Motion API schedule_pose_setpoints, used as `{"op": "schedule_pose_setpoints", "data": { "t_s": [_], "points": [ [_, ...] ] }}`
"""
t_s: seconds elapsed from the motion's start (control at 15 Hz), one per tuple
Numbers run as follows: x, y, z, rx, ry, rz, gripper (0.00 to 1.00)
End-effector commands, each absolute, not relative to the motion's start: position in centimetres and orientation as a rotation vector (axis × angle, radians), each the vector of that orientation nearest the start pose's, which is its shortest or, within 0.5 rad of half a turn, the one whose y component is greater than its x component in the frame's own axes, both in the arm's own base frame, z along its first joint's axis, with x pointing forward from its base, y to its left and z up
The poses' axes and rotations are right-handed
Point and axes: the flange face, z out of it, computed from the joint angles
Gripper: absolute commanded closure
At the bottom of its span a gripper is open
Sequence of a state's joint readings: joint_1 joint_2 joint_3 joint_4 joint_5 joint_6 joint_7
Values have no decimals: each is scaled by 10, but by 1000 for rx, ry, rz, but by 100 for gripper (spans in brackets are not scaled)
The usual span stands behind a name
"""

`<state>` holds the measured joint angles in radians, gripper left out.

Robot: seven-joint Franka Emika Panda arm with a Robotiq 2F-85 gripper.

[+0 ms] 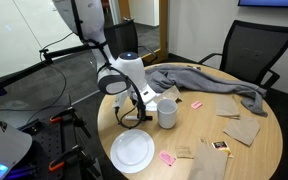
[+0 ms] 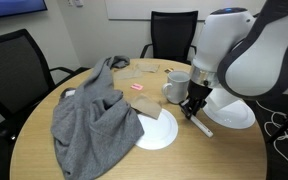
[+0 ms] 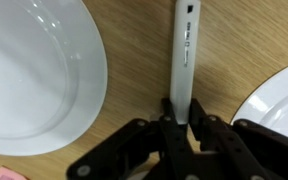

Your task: Put the black marker in the mug

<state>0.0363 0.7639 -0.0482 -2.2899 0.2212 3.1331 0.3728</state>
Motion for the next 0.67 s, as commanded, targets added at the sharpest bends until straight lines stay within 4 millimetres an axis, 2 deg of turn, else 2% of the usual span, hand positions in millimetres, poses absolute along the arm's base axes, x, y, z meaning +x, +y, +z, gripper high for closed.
{"op": "schedule_pose_setpoints", "data": {
  "t_s": [0.0, 0.6],
  "points": [
    [485, -26, 56, -3018, 843, -150, 95],
    [466, -20, 161, -3065, 578, -237, 95]
  ]
}}
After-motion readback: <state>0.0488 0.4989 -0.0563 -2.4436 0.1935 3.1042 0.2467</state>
